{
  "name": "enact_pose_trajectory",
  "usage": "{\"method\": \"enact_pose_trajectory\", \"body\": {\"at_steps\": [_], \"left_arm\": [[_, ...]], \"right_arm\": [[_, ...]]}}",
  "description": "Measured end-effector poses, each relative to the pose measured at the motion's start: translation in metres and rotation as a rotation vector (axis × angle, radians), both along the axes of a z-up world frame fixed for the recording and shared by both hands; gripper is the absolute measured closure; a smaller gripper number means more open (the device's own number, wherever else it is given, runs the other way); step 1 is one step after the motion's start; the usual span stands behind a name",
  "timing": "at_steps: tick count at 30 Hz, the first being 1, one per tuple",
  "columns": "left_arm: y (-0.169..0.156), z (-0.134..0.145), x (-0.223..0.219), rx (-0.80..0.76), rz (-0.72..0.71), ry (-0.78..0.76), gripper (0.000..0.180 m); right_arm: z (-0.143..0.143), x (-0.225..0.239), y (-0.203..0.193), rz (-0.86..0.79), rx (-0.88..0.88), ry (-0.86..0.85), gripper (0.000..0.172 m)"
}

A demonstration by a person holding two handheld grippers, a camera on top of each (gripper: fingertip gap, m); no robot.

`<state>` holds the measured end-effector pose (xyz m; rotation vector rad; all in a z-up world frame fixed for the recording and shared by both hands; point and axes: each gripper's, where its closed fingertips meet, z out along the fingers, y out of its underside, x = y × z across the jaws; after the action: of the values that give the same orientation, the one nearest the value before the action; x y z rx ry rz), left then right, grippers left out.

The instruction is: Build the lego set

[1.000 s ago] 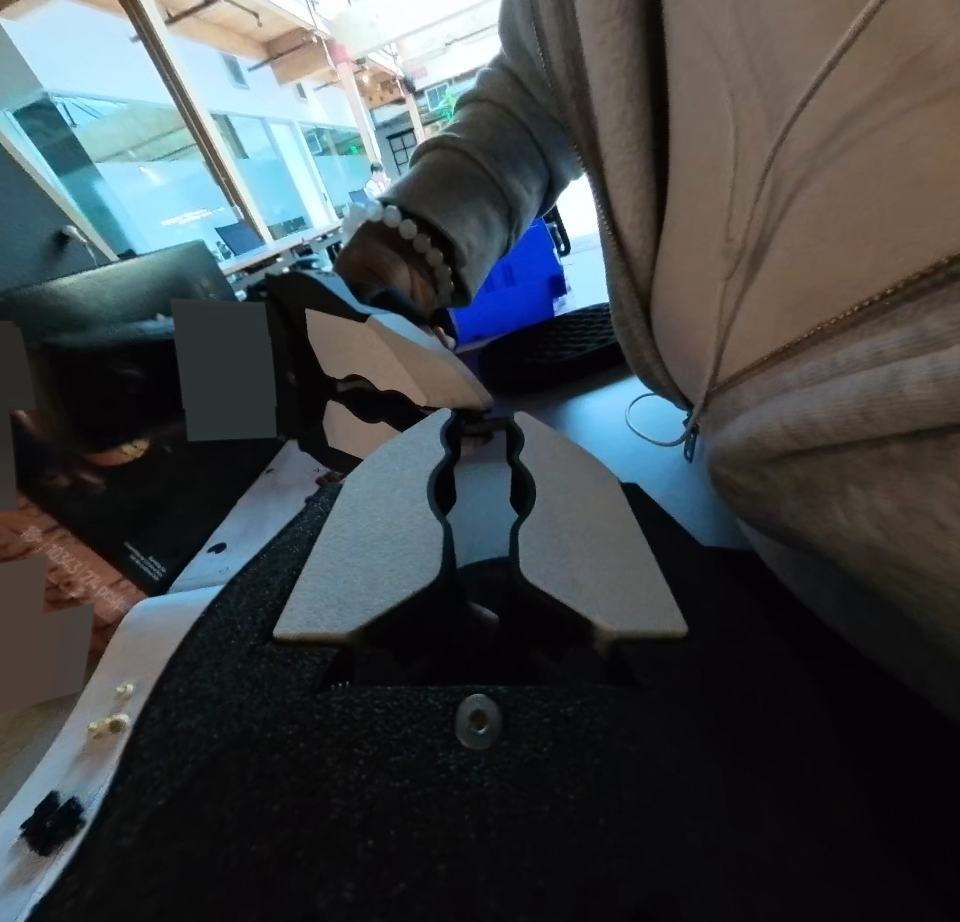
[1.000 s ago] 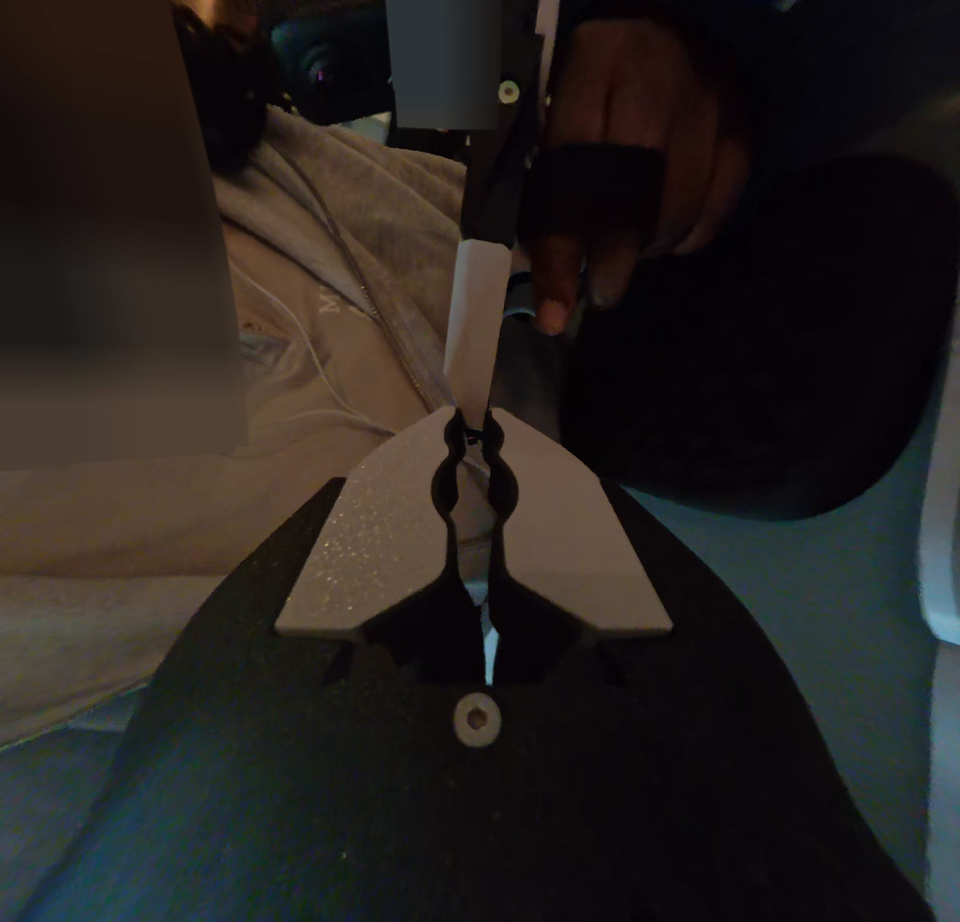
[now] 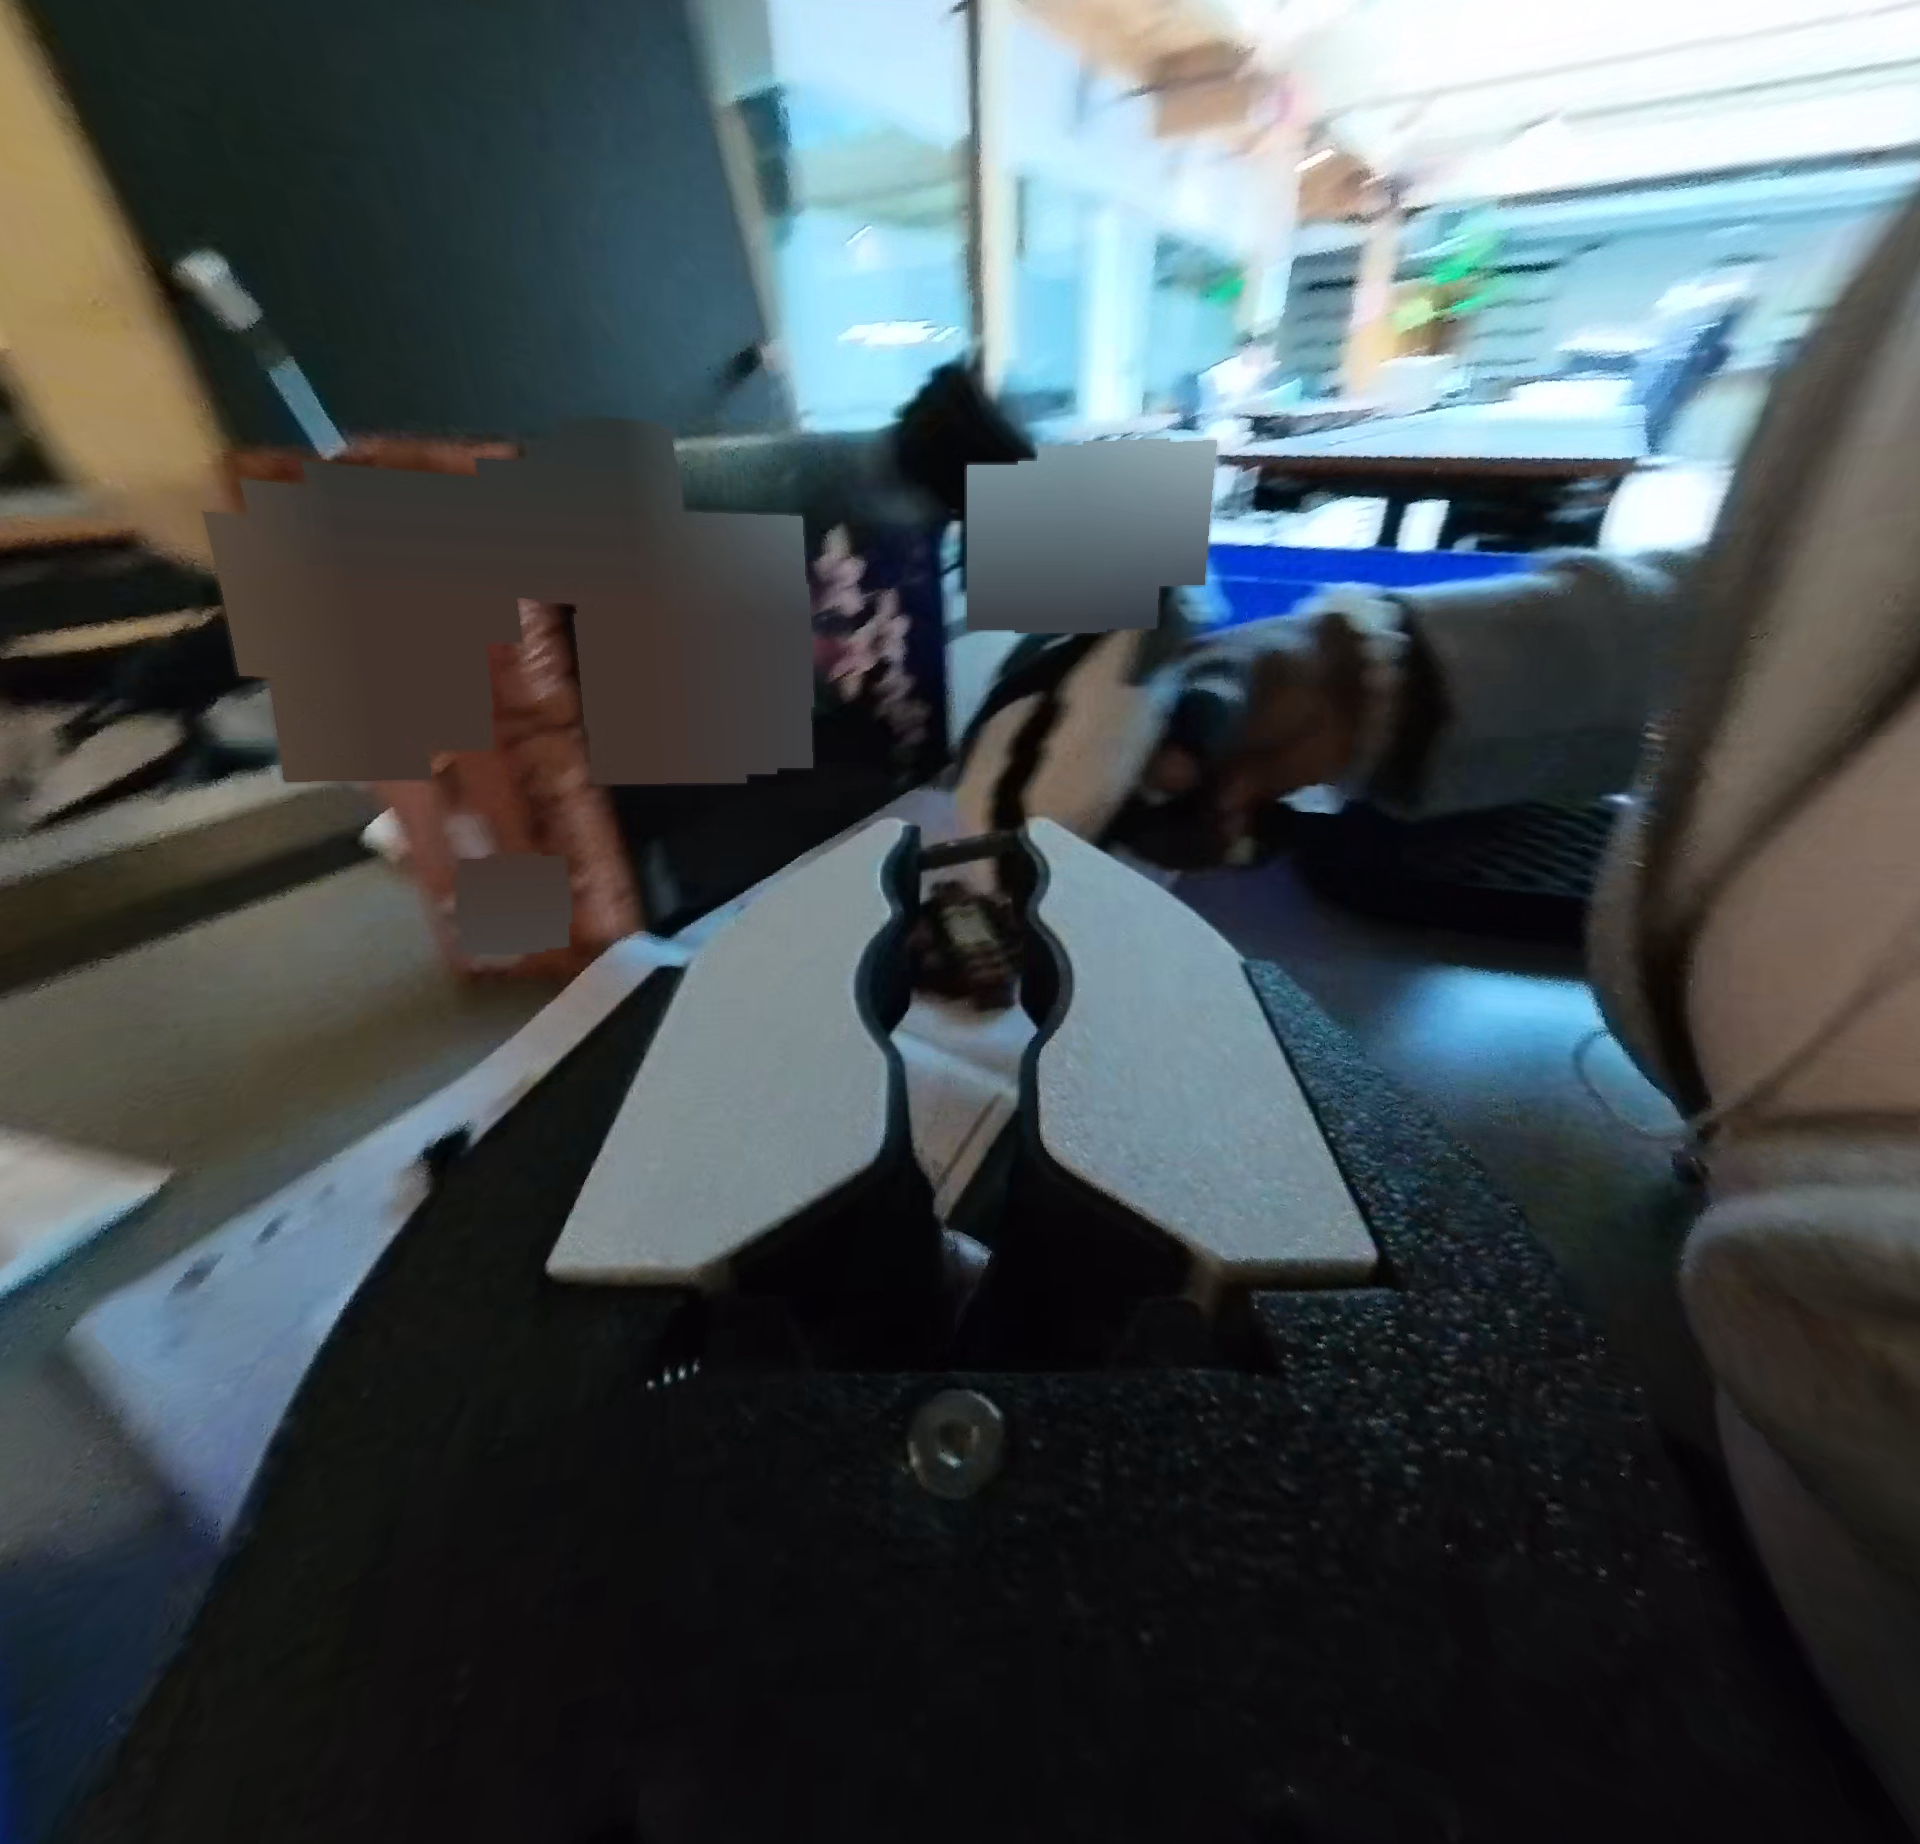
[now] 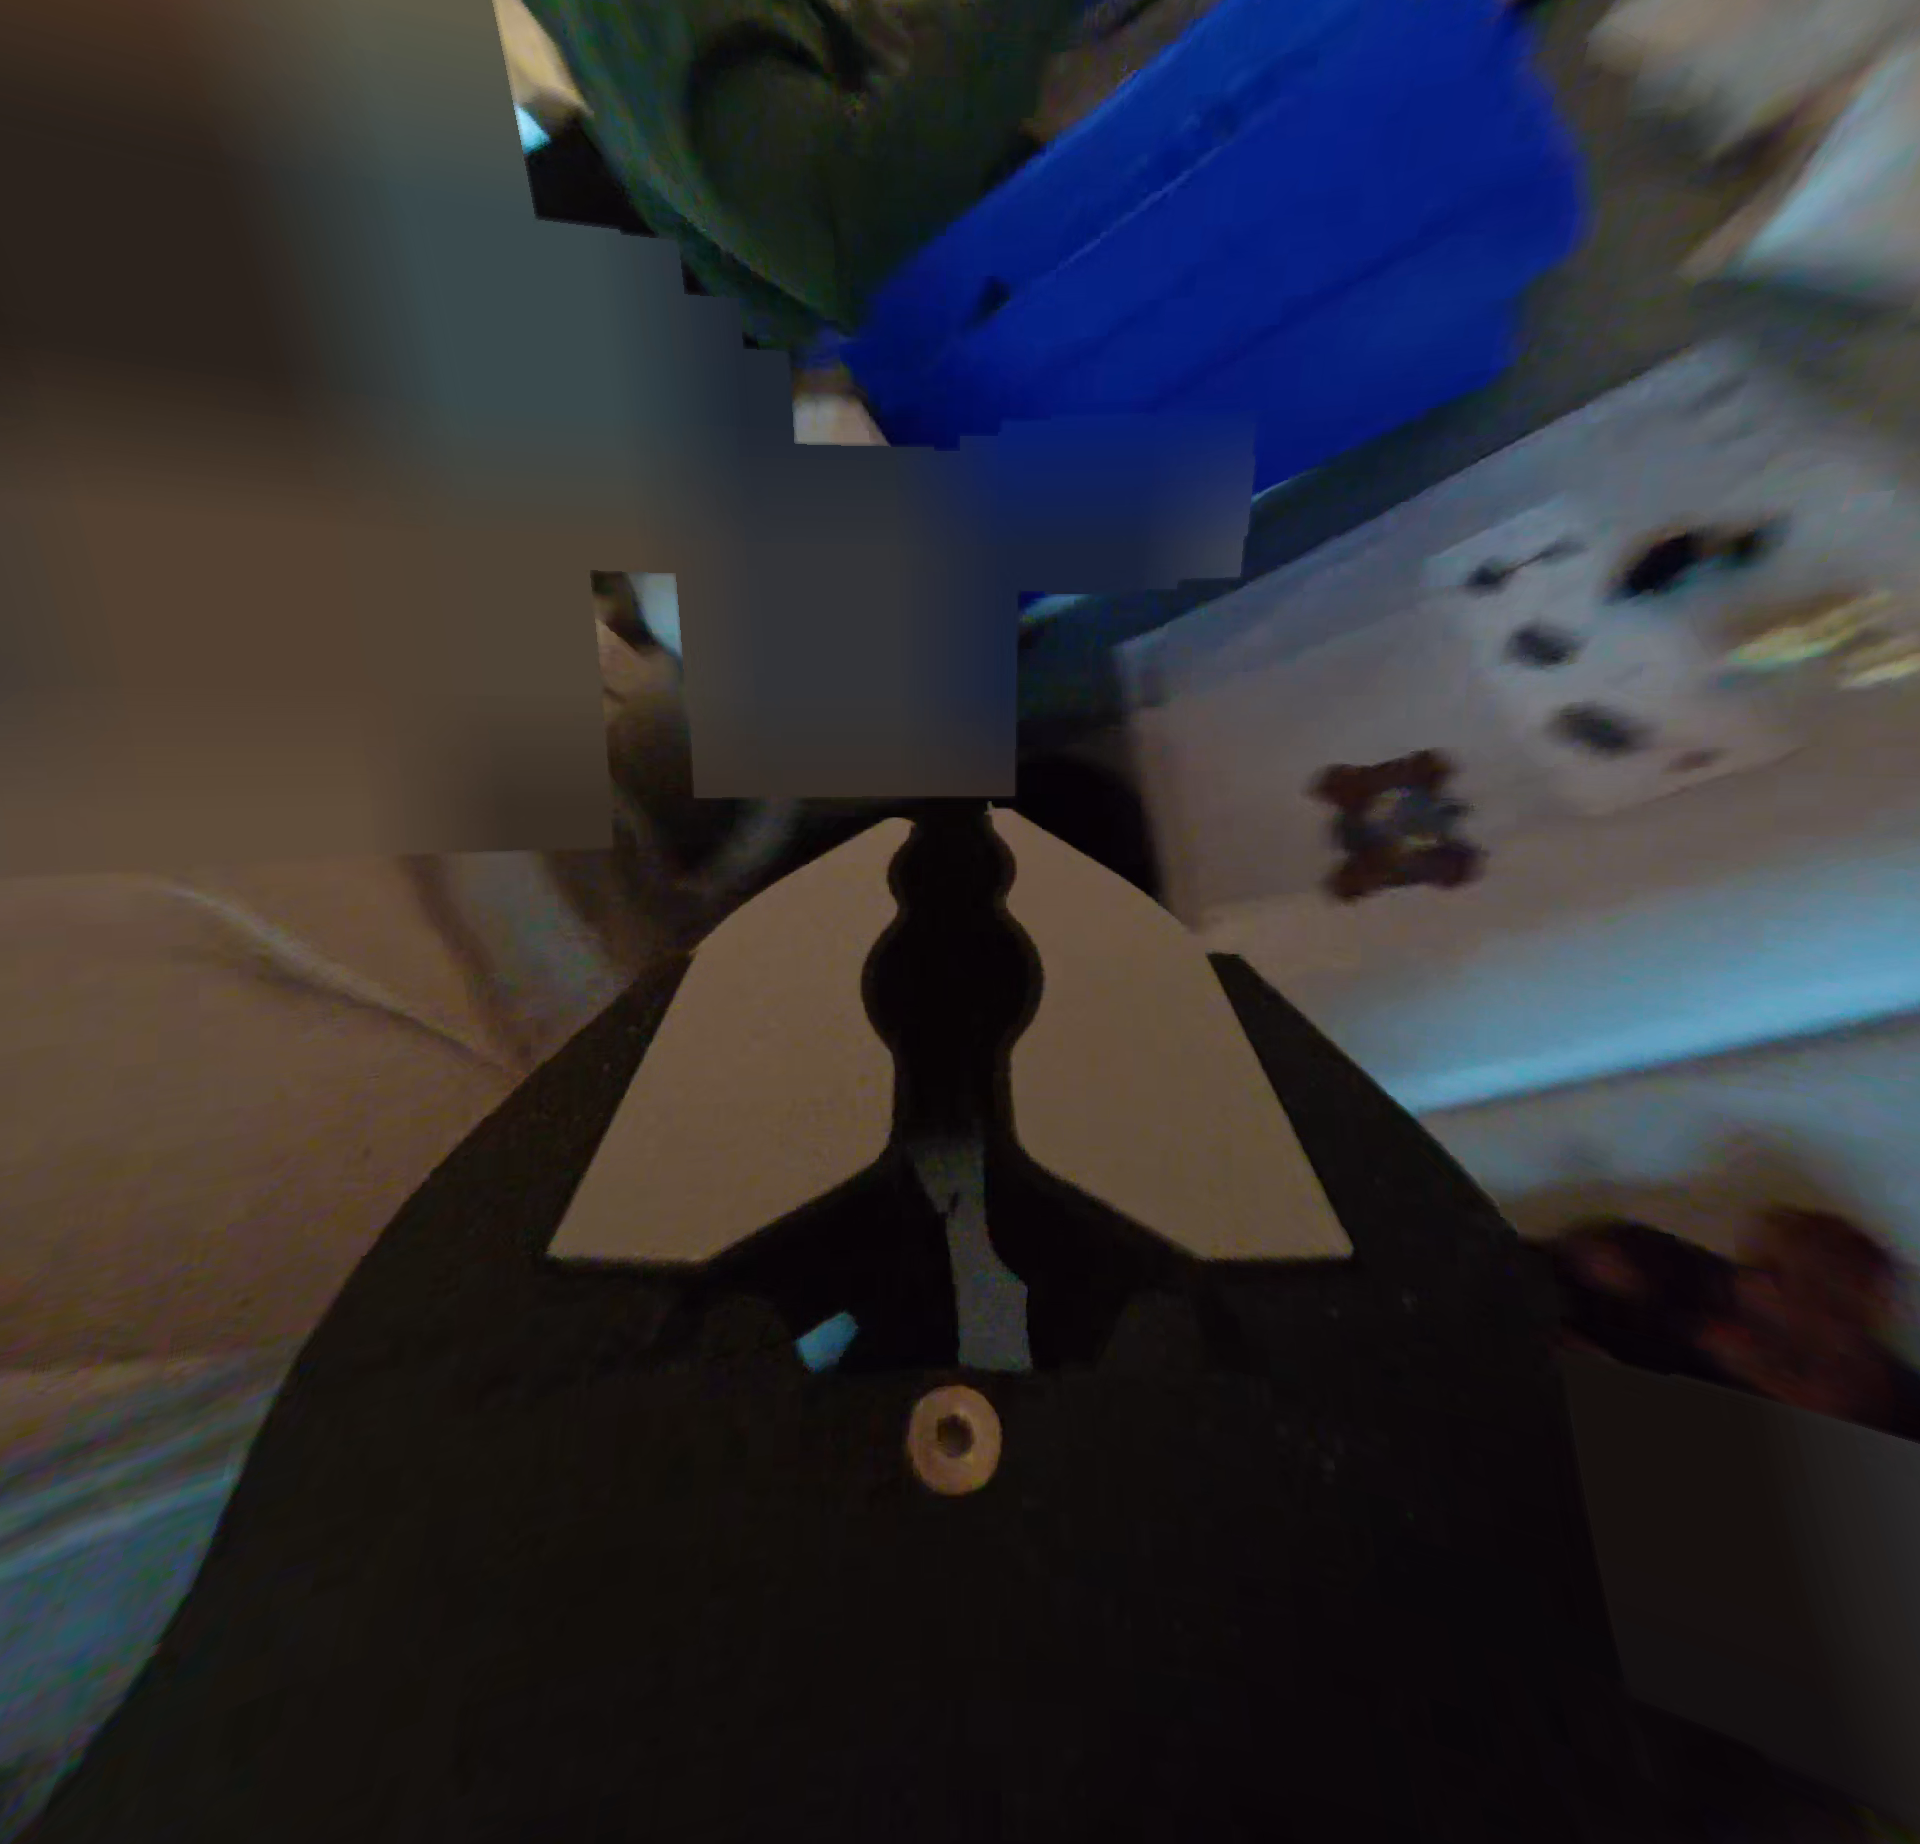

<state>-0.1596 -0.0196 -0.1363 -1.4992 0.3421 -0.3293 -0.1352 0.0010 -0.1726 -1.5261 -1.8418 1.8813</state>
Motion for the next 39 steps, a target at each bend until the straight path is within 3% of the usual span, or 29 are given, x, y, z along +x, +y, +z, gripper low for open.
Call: {"method": "enact_pose_trajectory", "body": {"at_steps": [2, 6, 9, 12, 16, 19, 24, 29, 39], "left_arm": [[0.0, -0.003, -0.009, -0.051, 0.076, 0.004, 0.164], [-0.003, -0.002, -0.025, -0.092, 0.194, 0.016, 0.164], [-0.008, 0.005, -0.03, -0.094, 0.261, -0.018, 0.164], [-0.018, 0.008, -0.034, -0.103, 0.314, 0.003, 0.164], [-0.037, 0.016, -0.044, -0.112, 0.387, 0.042, 0.164], [-0.049, 0.031, -0.045, -0.098, 0.392, -0.016, 0.164], [-0.06, 0.054, -0.038, -0.035, 0.367, -0.065, 0.164], [-0.065, 0.06, -0.037, -0.015, 0.381, -0.06, 0.164], [-0.068, 0.076, -0.042, 0.032, 0.397, -0.114, 0.164]], "right_arm": [[-0.006, 0.006, 0.006, -0.073, 0.178, 0.06, 0.16], [-0.026, 0.021, 0.012, -0.165, 0.435, 0.048, 0.108], [-0.041, 0.033, 0.011, -0.182, 0.549, 0.008, 0.115], [-0.041, 0.039, 0.01, -0.214, 0.544, 0.02, 0.129], [-0.024, 0.044, 0.017, -0.3, 0.4, 0.067, 0.124], [-0.013, 0.048, 0.02, -0.338, 0.297, 0.099, 0.117], [0.022, 0.054, 0.03, -0.418, 0.018, 0.234, 0.122], [0.058, 0.074, 0.055, -0.493, -0.335, 0.382, 0.121], [0.073, 0.093, 0.062, -0.462, -0.665, 0.49, 0.118]]}}
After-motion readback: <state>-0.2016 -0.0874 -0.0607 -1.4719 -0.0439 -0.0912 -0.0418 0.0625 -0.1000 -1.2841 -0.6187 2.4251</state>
